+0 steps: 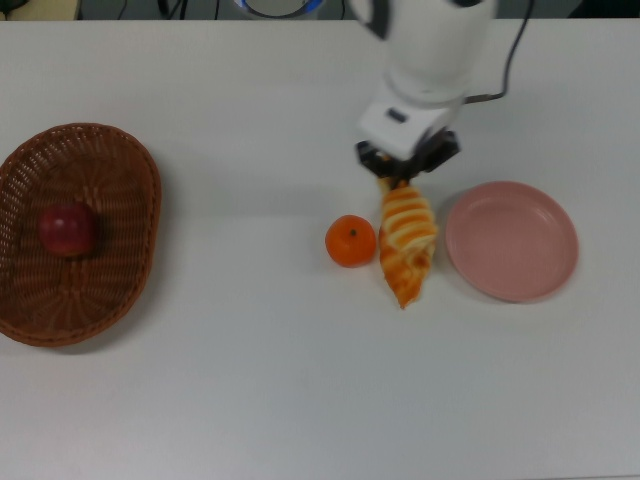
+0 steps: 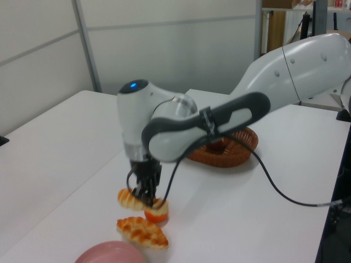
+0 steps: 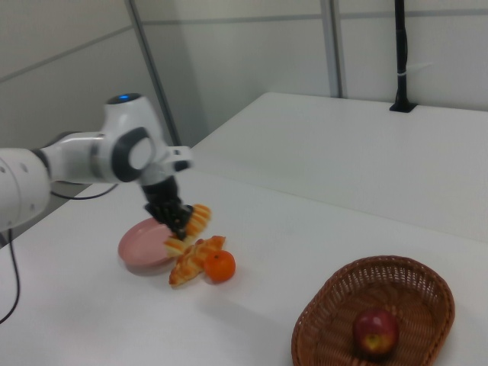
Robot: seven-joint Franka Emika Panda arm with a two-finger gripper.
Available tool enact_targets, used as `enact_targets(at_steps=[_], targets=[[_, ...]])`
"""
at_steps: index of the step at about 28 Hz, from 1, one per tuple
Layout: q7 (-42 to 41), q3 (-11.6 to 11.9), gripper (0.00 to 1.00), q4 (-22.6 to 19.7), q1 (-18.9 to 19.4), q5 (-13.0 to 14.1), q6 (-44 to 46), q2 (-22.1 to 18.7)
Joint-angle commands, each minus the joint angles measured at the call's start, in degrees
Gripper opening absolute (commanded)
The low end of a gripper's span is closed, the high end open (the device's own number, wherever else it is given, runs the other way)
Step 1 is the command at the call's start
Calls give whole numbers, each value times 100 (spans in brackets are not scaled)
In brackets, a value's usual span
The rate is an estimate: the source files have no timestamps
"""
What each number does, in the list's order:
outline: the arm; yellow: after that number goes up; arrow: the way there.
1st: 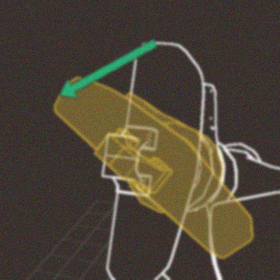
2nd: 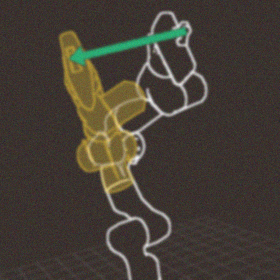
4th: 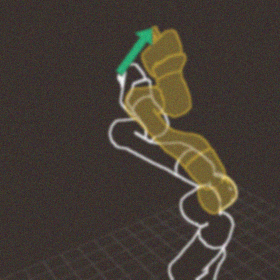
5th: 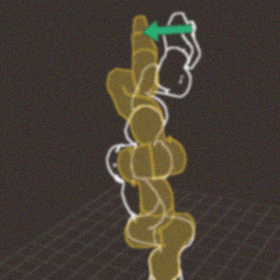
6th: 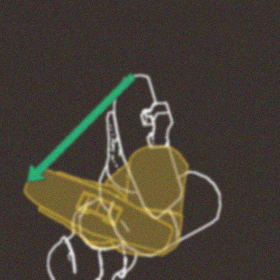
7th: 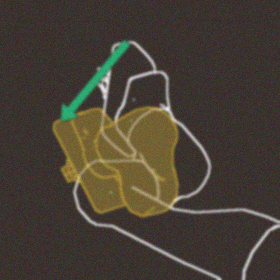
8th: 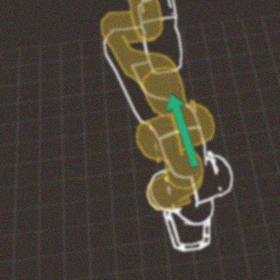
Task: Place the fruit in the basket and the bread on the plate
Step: 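Carry the striped roll to the pink plate and lower it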
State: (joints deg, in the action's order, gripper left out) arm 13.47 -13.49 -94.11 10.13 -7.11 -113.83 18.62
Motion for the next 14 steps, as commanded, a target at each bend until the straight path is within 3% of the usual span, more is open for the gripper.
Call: enact_targets(at_steps=[1,5,14], targets=[[876,57,3,-19,752,-807,36,80],[1359,57,3,-11,1113,-1292,-8,308],[1615,66,2,-37,1316,-1284,-825,450]])
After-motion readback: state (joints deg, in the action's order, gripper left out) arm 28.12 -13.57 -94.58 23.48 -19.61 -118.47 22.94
